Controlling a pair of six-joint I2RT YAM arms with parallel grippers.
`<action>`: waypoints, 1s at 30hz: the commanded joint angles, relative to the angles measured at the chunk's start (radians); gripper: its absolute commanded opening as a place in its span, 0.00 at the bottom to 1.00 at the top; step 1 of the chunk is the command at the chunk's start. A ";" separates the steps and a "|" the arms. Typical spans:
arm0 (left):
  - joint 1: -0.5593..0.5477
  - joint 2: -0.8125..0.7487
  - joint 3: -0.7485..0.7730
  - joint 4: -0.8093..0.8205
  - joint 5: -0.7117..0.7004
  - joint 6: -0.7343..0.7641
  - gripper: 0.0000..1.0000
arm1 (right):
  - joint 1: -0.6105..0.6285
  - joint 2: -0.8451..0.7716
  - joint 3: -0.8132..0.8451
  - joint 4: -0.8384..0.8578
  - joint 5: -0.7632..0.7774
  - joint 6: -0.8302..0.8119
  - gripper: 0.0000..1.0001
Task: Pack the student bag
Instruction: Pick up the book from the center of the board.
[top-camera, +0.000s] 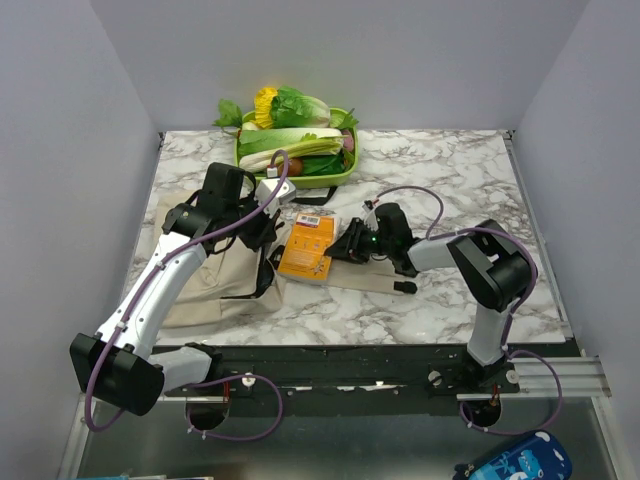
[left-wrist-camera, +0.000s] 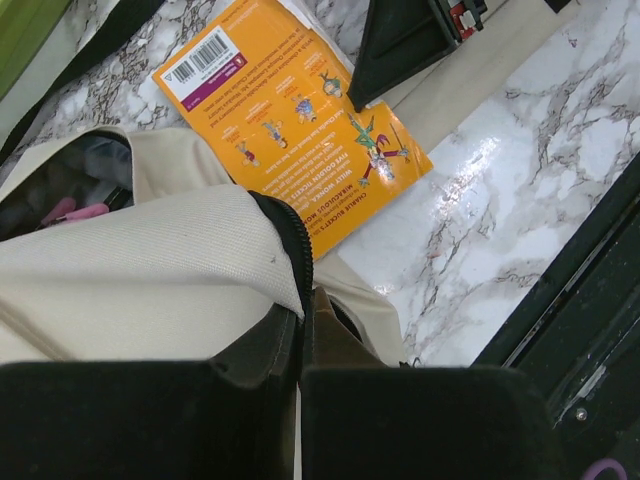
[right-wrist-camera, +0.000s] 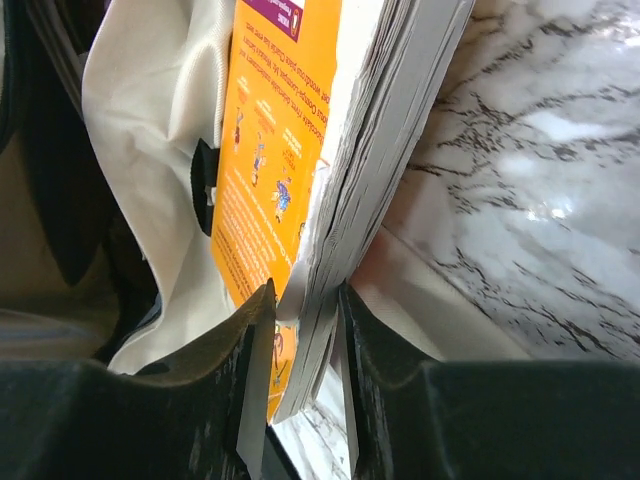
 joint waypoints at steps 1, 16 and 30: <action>-0.034 -0.007 0.040 0.071 0.078 -0.020 0.00 | 0.054 0.023 0.084 -0.135 0.049 -0.079 0.37; -0.040 -0.022 0.038 0.047 0.050 0.013 0.00 | 0.010 -0.225 -0.027 -0.157 0.021 -0.066 0.01; -0.040 -0.039 0.086 -0.019 -0.057 0.129 0.00 | -0.031 -0.386 -0.076 -0.175 -0.299 0.039 0.01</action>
